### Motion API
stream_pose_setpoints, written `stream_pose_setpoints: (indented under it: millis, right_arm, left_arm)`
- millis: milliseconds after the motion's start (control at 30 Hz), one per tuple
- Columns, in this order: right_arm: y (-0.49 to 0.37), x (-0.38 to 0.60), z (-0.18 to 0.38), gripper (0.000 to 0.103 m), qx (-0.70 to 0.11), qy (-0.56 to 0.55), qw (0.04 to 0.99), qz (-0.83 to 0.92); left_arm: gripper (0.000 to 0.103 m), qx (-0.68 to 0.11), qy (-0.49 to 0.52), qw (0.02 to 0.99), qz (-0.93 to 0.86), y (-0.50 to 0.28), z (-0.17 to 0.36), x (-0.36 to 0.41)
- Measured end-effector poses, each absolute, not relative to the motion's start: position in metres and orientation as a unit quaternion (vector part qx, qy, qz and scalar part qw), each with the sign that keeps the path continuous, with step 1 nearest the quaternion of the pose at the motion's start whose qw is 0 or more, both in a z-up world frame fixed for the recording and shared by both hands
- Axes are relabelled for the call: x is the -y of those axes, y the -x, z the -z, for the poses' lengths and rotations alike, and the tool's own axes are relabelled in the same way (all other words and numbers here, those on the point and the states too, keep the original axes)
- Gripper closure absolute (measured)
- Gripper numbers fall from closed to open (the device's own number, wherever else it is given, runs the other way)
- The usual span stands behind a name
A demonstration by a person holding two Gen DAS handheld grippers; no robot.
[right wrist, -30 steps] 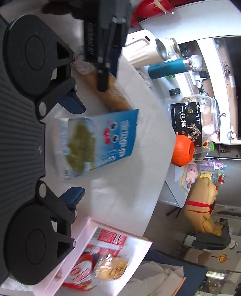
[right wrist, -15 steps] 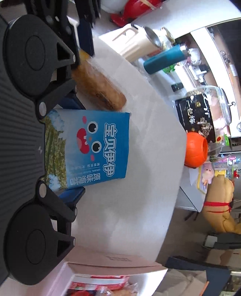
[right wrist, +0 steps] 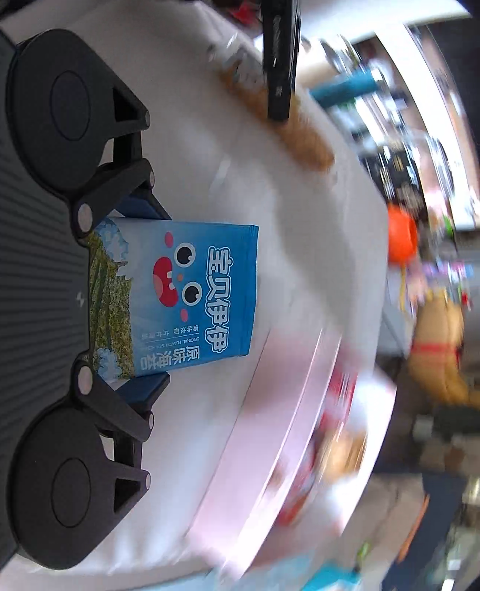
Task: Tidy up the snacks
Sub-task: 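Lift blue seaweed bag with right tool while left lifts bread stick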
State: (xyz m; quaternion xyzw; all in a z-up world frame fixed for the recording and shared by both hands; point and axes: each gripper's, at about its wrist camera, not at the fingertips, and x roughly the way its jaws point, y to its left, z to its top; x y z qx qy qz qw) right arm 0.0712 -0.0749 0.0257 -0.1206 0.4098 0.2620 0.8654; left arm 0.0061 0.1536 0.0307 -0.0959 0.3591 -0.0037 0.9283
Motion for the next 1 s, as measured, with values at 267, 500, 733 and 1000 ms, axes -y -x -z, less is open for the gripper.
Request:
stream_pose_setpoints:
  millis: [267, 500, 733, 1000]
  right_arm:
    - [-0.064, 0.126, -0.012, 0.005, -0.397, 0.075, 0.892, -0.205]
    - [-0.063, 0.127, -0.003, 0.000, -0.372, 0.065, 0.907, -0.187]
    - [-0.063, 0.130, -0.003, 0.000, -0.369, 0.059, 0.908, -0.190]
    - [-0.064, 0.130, -0.003, 0.000, -0.370, 0.061, 0.907, -0.191]
  left_arm:
    - [0.068, -0.360, 0.055, 0.927, 0.091, -0.011, -0.049, -0.098]
    - [0.072, -0.370, 0.015, 0.929, 0.004, -0.033, -0.048, -0.092]
    - [0.049, -0.421, 0.040, 0.906, 0.014, -0.061, -0.027, -0.093]
    - [0.068, -0.419, 0.030, 0.899, 0.123, -0.038, -0.025, -0.048]
